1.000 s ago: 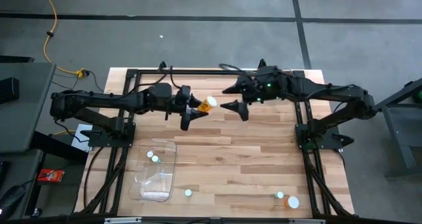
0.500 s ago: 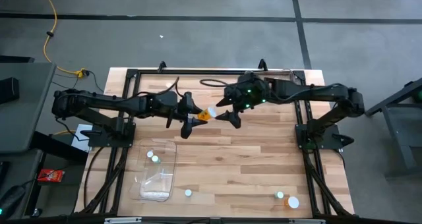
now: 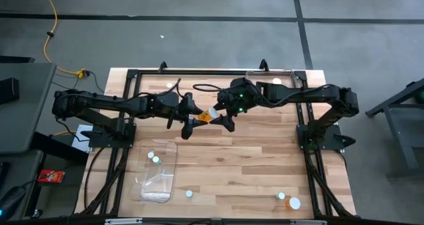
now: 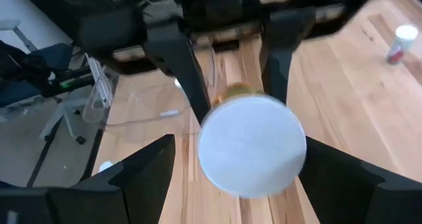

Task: Pick and place medicine bottles into bin by pill shape (circle, oval)
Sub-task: Put the large orange capsule bottle into the top transparent bin

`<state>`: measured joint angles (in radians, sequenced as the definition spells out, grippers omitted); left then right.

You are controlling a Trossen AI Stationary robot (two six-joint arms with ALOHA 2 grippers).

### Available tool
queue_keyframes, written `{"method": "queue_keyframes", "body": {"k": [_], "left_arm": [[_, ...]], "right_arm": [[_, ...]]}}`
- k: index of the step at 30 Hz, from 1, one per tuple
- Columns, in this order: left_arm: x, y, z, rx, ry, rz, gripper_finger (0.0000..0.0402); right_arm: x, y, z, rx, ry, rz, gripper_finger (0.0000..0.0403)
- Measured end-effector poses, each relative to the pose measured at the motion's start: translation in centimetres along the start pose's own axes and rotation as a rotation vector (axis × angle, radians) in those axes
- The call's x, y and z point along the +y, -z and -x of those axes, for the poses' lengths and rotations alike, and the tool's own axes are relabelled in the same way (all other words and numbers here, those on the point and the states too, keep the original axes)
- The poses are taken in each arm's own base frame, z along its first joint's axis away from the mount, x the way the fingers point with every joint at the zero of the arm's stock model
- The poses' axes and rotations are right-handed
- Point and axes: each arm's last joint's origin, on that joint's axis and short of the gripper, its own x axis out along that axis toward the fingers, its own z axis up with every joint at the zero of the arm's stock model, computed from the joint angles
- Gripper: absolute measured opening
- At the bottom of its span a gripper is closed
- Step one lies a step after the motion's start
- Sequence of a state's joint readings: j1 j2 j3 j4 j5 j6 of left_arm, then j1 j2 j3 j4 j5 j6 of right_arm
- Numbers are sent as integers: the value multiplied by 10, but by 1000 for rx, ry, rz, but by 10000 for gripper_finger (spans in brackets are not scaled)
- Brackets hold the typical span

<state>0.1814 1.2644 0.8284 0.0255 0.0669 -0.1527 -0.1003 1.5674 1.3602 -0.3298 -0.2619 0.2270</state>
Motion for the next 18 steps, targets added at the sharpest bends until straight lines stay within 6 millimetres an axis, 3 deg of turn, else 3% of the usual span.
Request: {"method": "queue_keyframes", "body": {"k": [18], "left_arm": [[0,0,0,0,2,-1,172]], "right_arm": [[1,-2,0,-23,17,-13,187]]}}
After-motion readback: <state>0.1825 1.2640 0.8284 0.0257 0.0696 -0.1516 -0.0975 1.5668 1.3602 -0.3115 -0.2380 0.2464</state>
